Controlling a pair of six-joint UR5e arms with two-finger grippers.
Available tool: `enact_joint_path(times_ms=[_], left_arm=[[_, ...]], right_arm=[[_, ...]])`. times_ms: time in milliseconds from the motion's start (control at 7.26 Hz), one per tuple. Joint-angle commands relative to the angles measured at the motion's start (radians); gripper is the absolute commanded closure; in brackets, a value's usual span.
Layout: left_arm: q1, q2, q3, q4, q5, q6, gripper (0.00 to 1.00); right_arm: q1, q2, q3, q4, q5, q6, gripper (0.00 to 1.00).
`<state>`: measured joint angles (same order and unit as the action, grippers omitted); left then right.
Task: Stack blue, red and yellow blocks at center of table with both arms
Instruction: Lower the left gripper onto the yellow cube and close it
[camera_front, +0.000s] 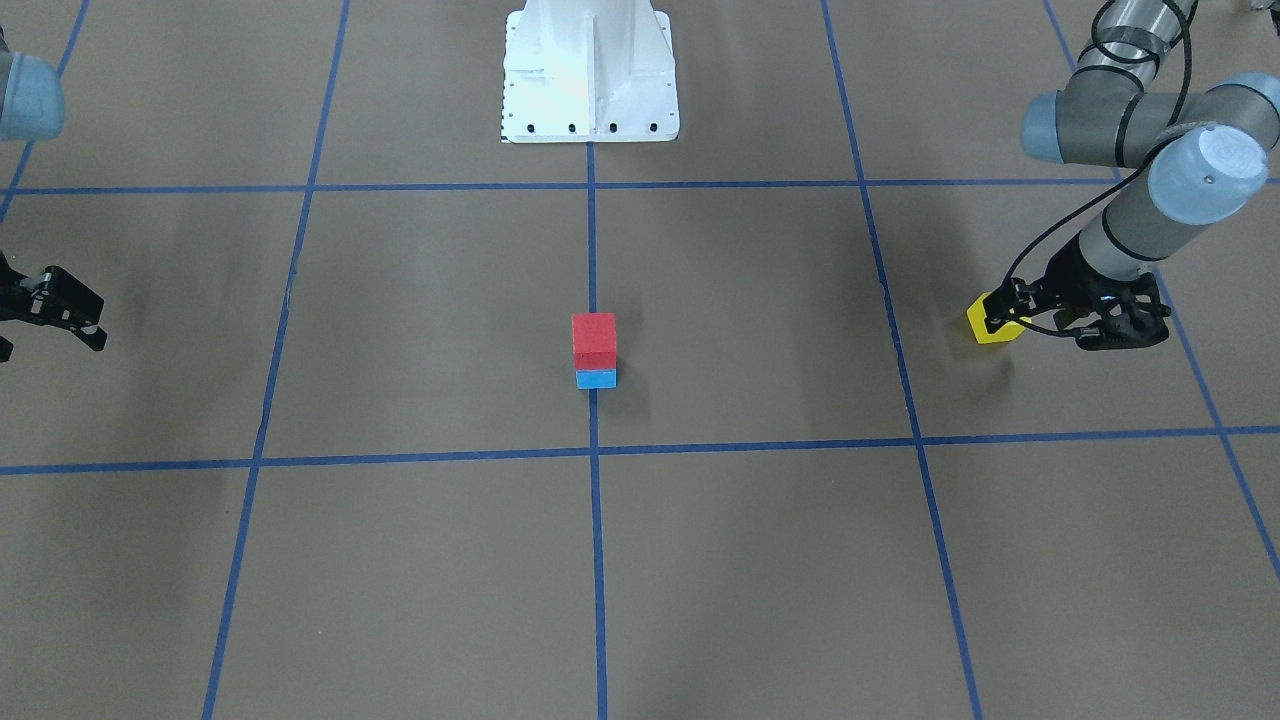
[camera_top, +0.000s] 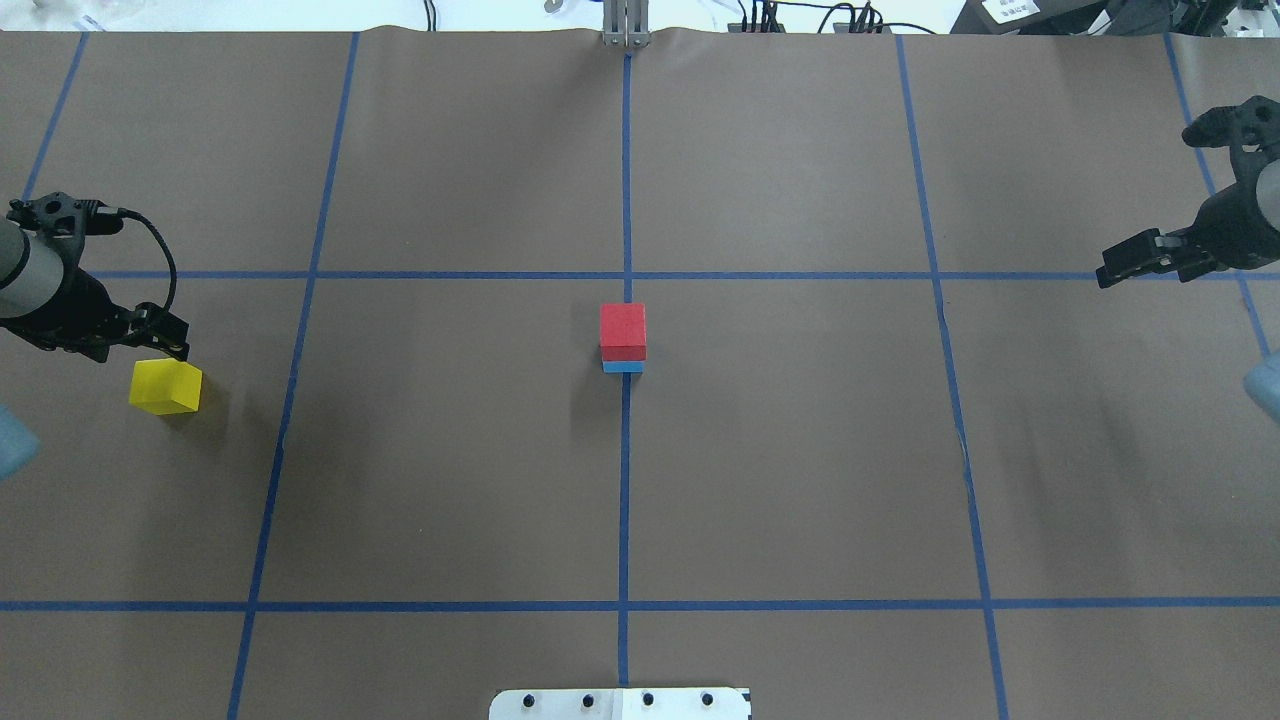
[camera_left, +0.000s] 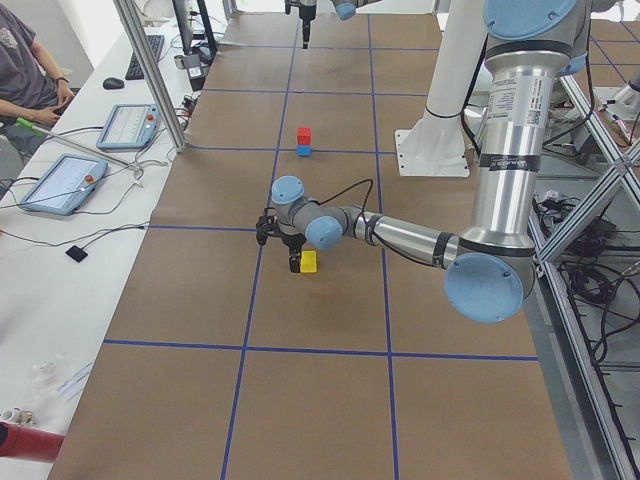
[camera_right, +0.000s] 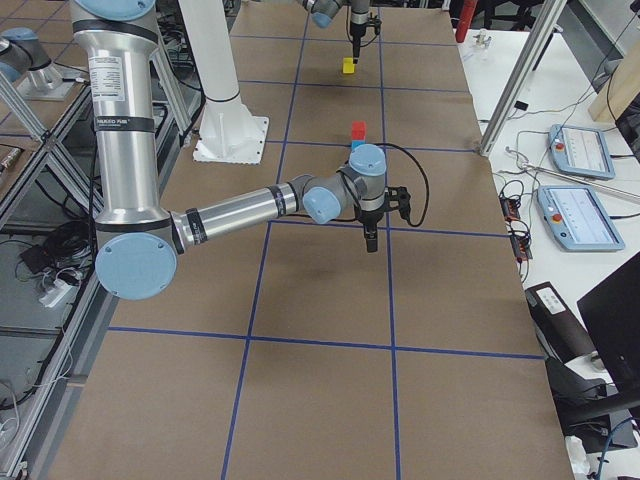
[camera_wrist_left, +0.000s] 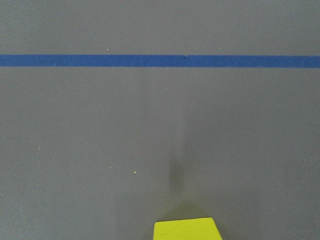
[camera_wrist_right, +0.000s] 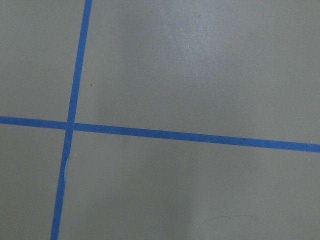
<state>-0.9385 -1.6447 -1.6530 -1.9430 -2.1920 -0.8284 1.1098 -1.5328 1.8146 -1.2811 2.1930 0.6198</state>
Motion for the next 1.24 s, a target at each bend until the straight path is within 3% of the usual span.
enact_joint_path(times_ms=[0,138,275,413,551,826,964,1101], left_arm=[[0.021,-0.004,0.015,0.001,-0.002,-0.002,0.02],[0.033,-0.004,0.013,-0.001,-0.002,-0.005,0.12],[0.049,-0.004,0.012,-0.002,-0.002,-0.008,0.44],[0.052,-0.004,0.004,-0.001,-0.023,-0.011,0.82],[0.052,-0.004,-0.001,0.002,-0.069,-0.023,1.00],[0.052,-0.017,-0.074,0.022,-0.107,-0.040,1.00],[0.052,-0.083,-0.123,0.095,-0.118,-0.052,1.00],[0.053,-0.230,-0.154,0.265,-0.111,-0.076,1.00]], right_arm=[[-0.001,0.000,0.002,0.000,-0.001,0.000,0.00],[0.001,0.000,0.002,-0.001,0.001,0.000,0.00],[-0.001,0.000,0.002,-0.001,0.001,0.001,0.00],[-0.001,0.000,0.002,-0.001,0.001,0.001,0.00],[-0.001,0.002,0.000,-0.001,-0.001,0.001,0.00],[-0.001,0.003,0.000,-0.001,0.001,0.001,0.00],[-0.001,0.003,0.002,-0.001,0.001,0.001,0.00],[-0.001,0.003,0.006,-0.001,0.001,0.001,0.00]])
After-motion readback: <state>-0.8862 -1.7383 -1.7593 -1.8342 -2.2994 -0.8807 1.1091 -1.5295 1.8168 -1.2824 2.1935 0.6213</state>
